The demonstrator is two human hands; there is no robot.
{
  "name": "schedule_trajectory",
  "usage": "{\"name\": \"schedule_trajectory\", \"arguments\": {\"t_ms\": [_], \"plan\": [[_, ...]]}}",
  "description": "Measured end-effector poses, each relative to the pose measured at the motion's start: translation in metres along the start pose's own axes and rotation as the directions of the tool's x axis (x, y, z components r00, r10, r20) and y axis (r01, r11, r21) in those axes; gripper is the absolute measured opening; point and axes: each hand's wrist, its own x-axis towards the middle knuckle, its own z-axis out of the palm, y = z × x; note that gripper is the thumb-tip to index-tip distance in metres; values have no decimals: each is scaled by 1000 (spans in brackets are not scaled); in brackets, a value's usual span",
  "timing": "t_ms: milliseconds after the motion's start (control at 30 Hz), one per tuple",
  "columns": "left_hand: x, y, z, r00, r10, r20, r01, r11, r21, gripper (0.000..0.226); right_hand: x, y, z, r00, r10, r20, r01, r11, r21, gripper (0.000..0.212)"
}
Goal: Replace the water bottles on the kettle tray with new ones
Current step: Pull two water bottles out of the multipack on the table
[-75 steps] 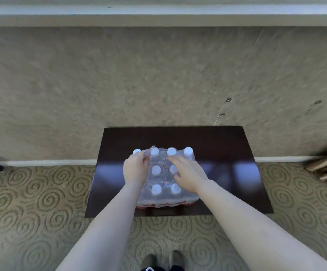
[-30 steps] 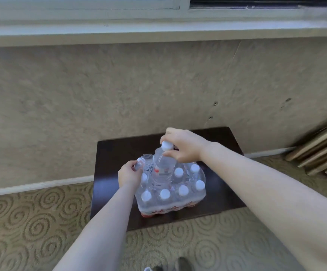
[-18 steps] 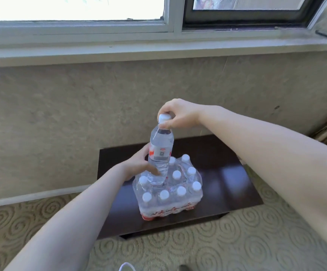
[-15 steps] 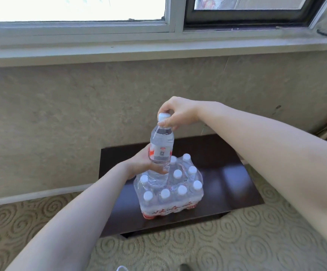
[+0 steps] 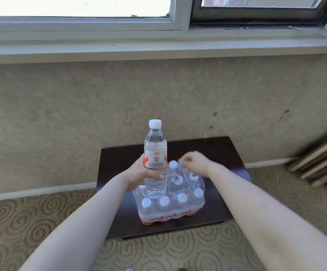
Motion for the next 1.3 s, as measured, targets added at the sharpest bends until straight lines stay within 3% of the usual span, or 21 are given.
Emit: {"name": "schedule_trajectory", "arguments": {"t_ms": [67, 133, 200, 300, 533, 633, 767, 900, 1000, 1100, 1200, 1300], "plan": [[3, -1, -4, 1000, -18, -13, 17, 1000, -14, 73, 2, 21, 25, 994, 85, 63, -68, 970, -232, 26], [5, -3, -6, 999, -23, -24, 22, 999, -39, 74, 3, 29, 46, 987, 139, 86, -97, 923, -371, 15], [8, -5, -9, 999, -23, -35, 22, 998, -51, 74, 5, 30, 60, 991, 131, 38, -98, 880, -464, 28], [11, -9, -13, 998, -44, -48, 41, 998, -56, 73, 10, 31, 71, 994, 112, -21, -108, 862, -495, 42], [12, -16, -18, 994, -66, -89, 62, 997, -45, 72, 16, 44, 79, 998, -12, -62, -21, 870, -493, 42], [11, -18, -19, 993, -69, -99, 63, 996, -57, 72, 13, 50, 76, 996, -66, -52, 42, 926, -375, 41], [10, -16, -20, 995, -68, -76, 63, 996, -70, 72, 6, 53, 61, 993, -110, -35, 106, 990, -91, 37], [7, -14, -19, 996, -70, -61, 64, 993, -99, 73, 2, 35, 34, 982, -187, 9, 187, 982, -30, 33], [5, -13, -15, 997, -68, -37, 63, 991, -121, 72, 0, 12, 9, 954, -263, -140, 278, 955, 100, 33], [3, -14, -12, 997, -74, 31, 78, 988, -130, 70, 0, -15, -16, 905, -241, -349, 371, 849, 377, 21], [1, -17, -13, 990, -96, 99, 115, 972, -205, 70, 1, -38, -38, 887, -216, -408, 413, 768, 490, 8], [-1, -21, -10, 984, -88, 152, 124, 960, -250, 67, 2, -48, -55, 879, -178, -442, 424, 714, 556, 10]]}}
